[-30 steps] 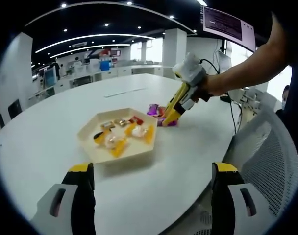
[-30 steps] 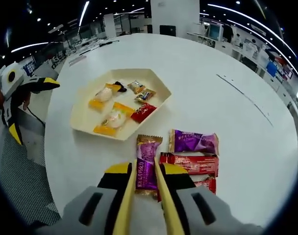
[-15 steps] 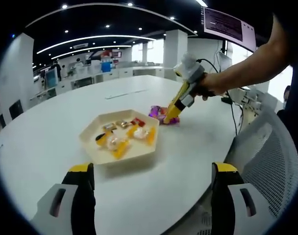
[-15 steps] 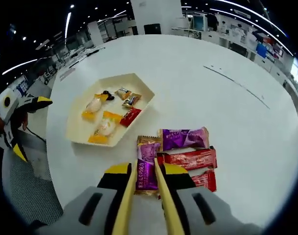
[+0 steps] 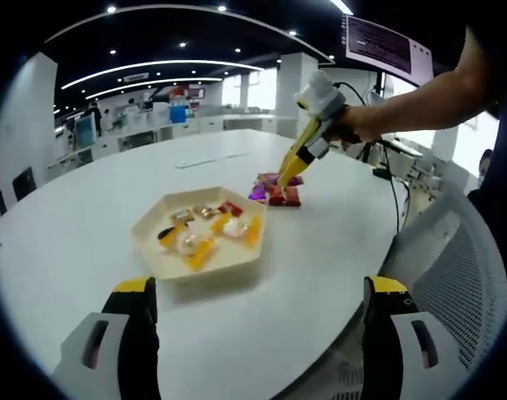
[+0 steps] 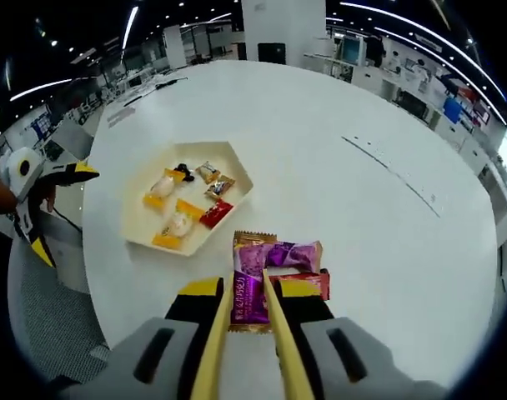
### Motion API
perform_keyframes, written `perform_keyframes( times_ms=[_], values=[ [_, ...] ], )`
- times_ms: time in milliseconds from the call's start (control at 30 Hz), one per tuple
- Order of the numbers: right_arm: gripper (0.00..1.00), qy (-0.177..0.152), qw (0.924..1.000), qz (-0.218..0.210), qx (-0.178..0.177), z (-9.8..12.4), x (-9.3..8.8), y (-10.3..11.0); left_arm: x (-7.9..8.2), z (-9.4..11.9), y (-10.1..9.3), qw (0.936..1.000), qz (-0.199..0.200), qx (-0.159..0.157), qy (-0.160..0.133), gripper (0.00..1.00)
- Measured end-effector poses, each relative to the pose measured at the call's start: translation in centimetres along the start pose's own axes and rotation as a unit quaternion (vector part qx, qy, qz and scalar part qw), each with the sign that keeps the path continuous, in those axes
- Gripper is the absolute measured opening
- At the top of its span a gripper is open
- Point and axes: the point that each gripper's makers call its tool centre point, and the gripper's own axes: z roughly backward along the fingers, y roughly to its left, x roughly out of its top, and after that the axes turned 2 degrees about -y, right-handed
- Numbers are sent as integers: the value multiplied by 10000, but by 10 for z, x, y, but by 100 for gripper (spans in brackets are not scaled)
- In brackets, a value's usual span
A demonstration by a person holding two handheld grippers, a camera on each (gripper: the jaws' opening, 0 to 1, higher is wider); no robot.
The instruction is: Place the target food into the container with the food tongs after gripping and lifting it, then release it inside without dropping or visibly crushing the food.
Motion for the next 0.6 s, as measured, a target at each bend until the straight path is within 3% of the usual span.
perform_keyframes(
  times_ms=[300, 600],
  values=[
    [23, -87, 9999, 85, -30, 19, 27, -15, 1, 1, 1, 10000, 15, 31, -36, 99],
    [23, -87, 9998, 160, -65, 20, 34, -18, 2, 1, 1, 10000, 0, 42, -46, 99]
  ],
)
